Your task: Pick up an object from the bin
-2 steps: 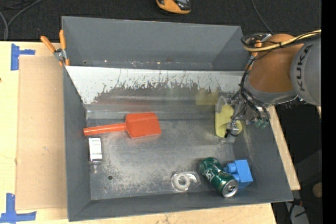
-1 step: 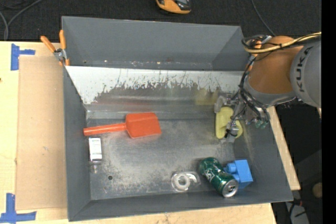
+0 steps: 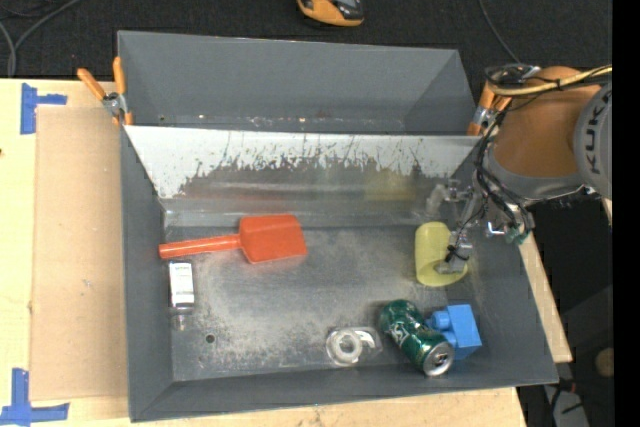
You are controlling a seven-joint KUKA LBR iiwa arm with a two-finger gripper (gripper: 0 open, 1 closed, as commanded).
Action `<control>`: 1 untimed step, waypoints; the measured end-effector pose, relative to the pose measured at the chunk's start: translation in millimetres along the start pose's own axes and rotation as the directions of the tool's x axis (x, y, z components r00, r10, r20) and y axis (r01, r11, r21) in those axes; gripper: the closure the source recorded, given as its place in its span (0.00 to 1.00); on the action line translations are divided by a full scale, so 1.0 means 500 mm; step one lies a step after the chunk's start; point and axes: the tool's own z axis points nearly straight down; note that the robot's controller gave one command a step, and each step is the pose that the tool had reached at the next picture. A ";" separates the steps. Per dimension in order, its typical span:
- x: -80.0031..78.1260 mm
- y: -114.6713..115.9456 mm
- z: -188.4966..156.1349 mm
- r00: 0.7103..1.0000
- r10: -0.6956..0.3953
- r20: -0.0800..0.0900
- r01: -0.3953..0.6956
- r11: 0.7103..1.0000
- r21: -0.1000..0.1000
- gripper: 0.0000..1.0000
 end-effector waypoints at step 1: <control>-0.004 0.007 0.047 0.993 -0.121 0.009 0.121 0.993 -0.008 0.00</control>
Offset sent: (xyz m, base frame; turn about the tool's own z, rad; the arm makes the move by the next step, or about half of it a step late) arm 0.0087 0.0126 -0.0296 0.2402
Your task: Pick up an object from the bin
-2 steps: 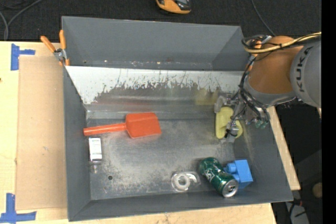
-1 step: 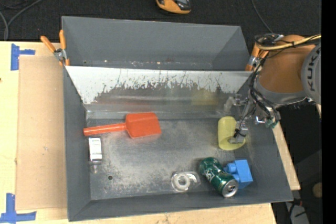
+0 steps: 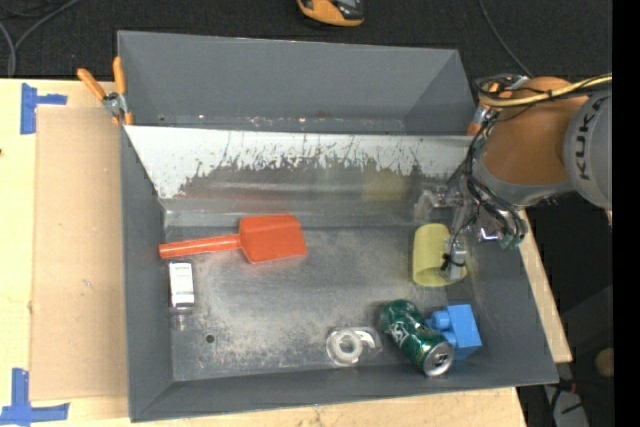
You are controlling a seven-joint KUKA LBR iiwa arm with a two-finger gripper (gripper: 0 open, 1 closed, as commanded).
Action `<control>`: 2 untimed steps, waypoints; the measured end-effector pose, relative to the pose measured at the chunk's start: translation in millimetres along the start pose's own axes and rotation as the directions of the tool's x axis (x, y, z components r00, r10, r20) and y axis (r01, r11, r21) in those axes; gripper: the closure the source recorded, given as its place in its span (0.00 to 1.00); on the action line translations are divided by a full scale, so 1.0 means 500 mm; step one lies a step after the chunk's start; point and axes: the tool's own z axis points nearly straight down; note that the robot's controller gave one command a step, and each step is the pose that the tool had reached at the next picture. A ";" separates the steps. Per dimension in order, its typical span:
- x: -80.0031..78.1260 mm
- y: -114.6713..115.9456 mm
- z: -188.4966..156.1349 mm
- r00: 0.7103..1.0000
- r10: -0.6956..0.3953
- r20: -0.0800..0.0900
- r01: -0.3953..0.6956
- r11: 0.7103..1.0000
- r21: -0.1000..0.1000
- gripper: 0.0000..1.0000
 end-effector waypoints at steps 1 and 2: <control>-0.027 0.015 -0.009 0.936 0.352 0.009 -0.352 0.936 0.007 1.00; -0.027 0.015 -0.010 0.936 0.351 0.009 -0.351 0.936 0.007 1.00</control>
Offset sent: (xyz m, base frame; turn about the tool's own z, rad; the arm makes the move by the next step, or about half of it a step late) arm 0.0000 0.0000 0.0000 0.0000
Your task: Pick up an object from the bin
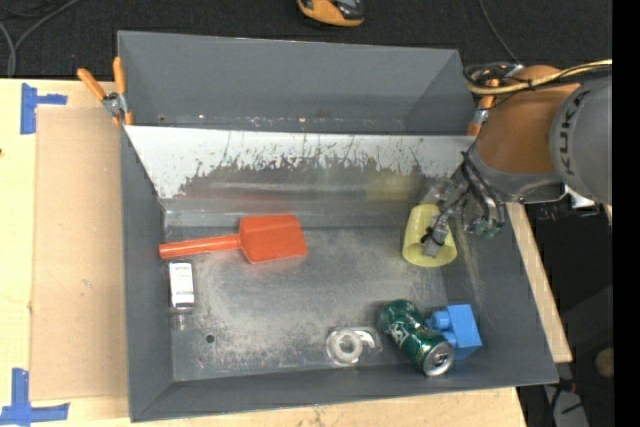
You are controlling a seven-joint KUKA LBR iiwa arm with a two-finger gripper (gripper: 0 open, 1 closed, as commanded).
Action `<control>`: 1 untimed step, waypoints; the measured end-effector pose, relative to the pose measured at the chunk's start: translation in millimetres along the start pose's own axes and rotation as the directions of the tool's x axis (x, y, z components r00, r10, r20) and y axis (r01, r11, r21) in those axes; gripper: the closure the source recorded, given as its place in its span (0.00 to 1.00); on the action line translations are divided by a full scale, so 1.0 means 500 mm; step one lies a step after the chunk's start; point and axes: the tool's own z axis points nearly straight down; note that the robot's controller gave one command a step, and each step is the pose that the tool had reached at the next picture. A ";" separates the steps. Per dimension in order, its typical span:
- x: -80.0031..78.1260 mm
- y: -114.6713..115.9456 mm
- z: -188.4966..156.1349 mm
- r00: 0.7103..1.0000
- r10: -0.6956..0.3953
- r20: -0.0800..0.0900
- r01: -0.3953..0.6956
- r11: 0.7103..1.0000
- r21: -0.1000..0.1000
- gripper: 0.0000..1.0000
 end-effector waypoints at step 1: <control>-0.003 0.002 -0.124 1.000 -0.002 0.002 0.002 1.000 0.000 1.00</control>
Offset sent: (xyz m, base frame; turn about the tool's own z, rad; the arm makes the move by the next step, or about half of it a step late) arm -0.0016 0.0003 0.0651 -0.0006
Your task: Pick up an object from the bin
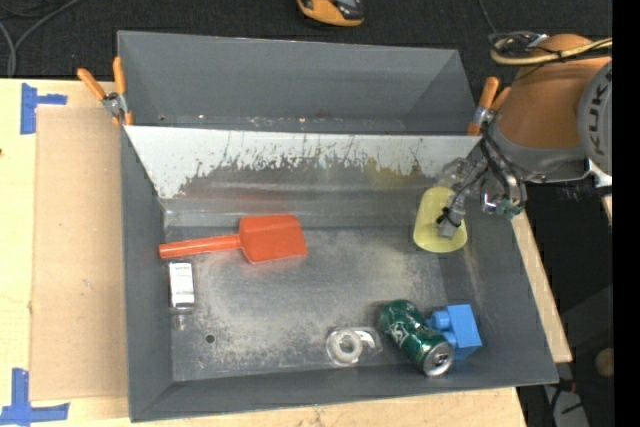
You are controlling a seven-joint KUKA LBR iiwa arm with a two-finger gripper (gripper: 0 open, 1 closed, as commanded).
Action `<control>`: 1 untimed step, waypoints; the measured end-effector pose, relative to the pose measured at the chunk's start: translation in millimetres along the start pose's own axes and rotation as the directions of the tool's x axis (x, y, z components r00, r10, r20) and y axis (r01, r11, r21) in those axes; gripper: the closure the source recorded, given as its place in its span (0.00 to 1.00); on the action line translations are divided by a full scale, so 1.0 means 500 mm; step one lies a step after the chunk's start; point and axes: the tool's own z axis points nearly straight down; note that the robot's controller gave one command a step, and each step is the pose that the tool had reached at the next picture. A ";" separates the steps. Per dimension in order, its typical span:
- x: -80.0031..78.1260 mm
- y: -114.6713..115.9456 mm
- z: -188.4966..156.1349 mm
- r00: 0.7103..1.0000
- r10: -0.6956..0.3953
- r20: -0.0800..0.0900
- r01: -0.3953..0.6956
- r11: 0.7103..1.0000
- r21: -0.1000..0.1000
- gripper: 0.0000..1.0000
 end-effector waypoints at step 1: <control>0.004 0.000 -0.005 1.000 -0.002 -0.003 0.002 1.000 0.001 1.00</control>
Offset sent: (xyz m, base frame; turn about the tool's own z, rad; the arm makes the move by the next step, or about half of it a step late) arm -0.0010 0.0004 0.0126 -0.0006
